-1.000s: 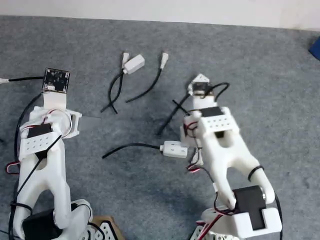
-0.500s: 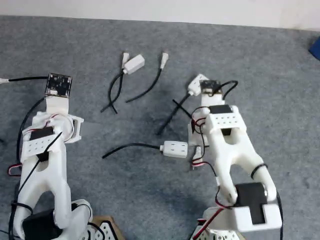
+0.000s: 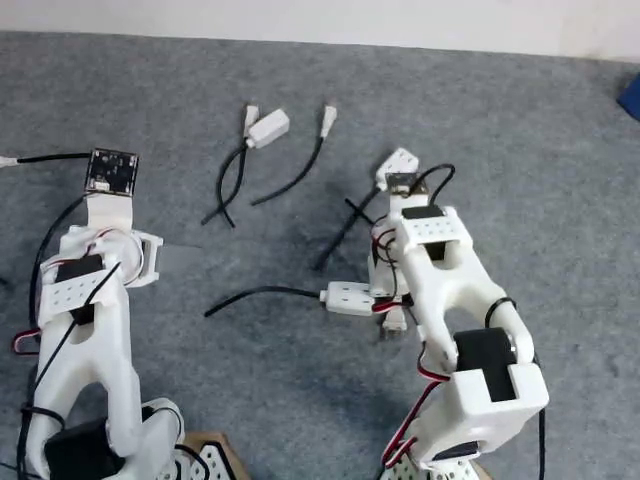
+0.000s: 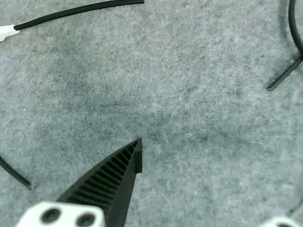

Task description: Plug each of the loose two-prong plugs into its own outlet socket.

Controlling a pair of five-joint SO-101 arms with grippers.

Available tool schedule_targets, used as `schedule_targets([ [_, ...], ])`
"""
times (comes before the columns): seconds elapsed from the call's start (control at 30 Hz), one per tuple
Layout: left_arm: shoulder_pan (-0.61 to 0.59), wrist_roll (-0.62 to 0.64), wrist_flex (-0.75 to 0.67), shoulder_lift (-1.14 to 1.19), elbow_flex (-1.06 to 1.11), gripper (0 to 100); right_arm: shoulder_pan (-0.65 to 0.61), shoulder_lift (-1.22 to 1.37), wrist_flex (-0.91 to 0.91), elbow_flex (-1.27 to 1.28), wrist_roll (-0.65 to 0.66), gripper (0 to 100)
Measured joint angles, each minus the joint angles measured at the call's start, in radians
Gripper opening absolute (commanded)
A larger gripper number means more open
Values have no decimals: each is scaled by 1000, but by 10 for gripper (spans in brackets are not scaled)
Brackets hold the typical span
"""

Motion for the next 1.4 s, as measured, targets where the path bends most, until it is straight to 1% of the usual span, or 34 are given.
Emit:
schedule_targets([
  [0.3, -28, 0, 0, 0, 0, 517, -2, 5, -11, 44, -3, 89],
  [0.33, -29, 0, 0, 0, 0, 517, -2, 5, -11, 44, -3, 77],
  [0.4, -29, 0, 0, 0, 0, 517, -2, 5, -12, 49, -3, 3],
  [0.67, -38, 0, 0, 0, 0, 517, 3, 5, -14, 49, -5, 8],
  [0.73, -38, 0, 0, 0, 0, 517, 8, 2, -14, 49, -26, 8],
  [0.8, -38, 0, 0, 0, 0, 517, 8, -20, 8, 2, -52, 8],
  [0.9, -38, 0, -2, 0, 0, 518, -14, -71, 120, -127, -64, 8],
  [1.07, 32, 0, -77, 0, 0, 518, -103, -193, 413, -529, -78, 8],
  [1.17, 92, 0, -129, 0, -9, 518, -144, -210, 534, -772, -123, 8],
  [1.23, 135, 0, -138, -5, -35, 518, -178, -216, 543, -864, -147, 8],
  [1.3, 176, 3, -135, -37, -66, 518, -215, -216, 535, -895, -157, 8],
  [1.33, 195, 15, -110, -57, -94, 518, -227, -215, 522, -898, -158, 8],
  [1.4, 218, 69, -14, -110, -158, 518, -238, -199, 474, -899, -164, 8],
])
